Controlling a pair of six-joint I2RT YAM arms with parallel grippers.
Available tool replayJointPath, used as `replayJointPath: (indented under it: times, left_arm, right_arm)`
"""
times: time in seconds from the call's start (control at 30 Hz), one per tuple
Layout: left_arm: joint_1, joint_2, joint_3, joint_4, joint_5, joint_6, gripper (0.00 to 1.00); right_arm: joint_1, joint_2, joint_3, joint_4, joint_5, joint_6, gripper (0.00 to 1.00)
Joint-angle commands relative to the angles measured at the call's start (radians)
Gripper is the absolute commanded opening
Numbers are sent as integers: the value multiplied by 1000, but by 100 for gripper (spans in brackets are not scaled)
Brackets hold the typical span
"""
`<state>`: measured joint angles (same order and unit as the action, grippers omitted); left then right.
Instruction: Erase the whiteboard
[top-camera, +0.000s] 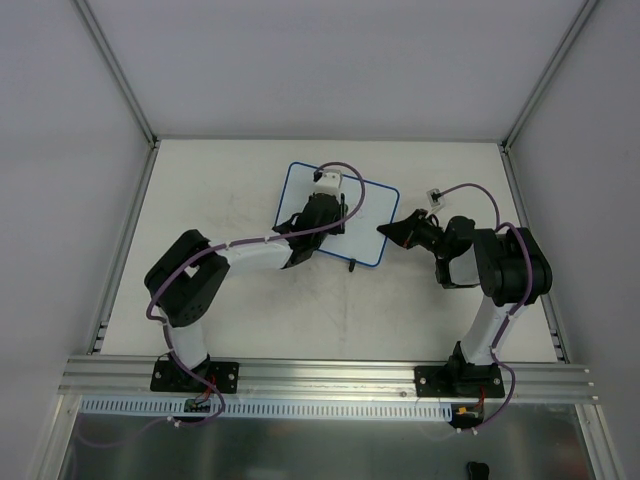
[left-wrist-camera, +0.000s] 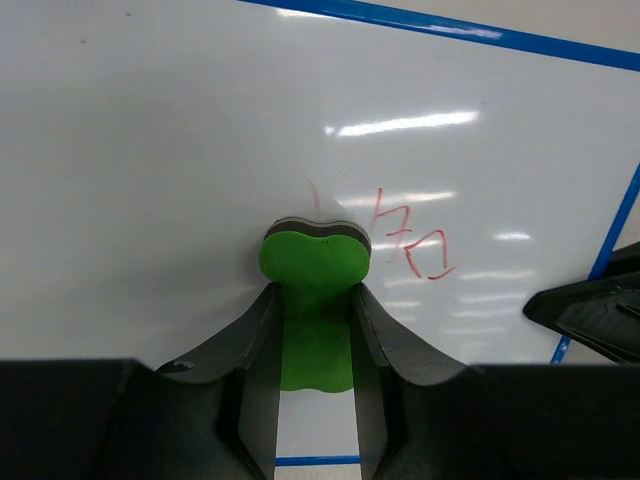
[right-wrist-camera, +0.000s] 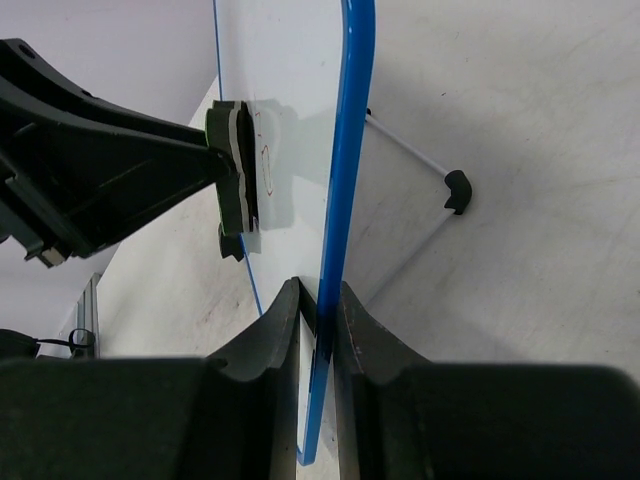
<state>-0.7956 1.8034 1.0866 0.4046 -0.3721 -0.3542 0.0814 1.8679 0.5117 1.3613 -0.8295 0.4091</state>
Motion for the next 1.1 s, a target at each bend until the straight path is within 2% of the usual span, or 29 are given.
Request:
replayJointPath:
  times: [0.0, 0.13, 0.23, 0.43, 0.57, 0.73, 1.07]
  left_arm:
    - [-43, 65, 38, 22, 9, -35, 0]
    - [-39, 63, 24, 22, -43, -29, 0]
    - [-4, 7, -22, 23, -99, -12, 0]
    - [136, -56, -102, 23, -81, 14, 0]
    - [173, -59, -108, 22, -59, 30, 0]
    - [148, -46, -59, 19, -27, 34, 0]
    - [0, 85, 114, -1, -51, 46, 0]
  right_arm:
    - [20, -16, -10, 171, 24, -105, 0]
    - [21, -18, -13, 171, 24, -105, 0]
    - [20, -16, -13, 171, 24, -104, 0]
    - [20, -18, -13, 171, 23, -104, 0]
    - [20, -18, -15, 171, 23, -102, 0]
    - [20, -18, -13, 171, 21, -101, 0]
    - [21, -16, -9, 171, 3, -101, 0]
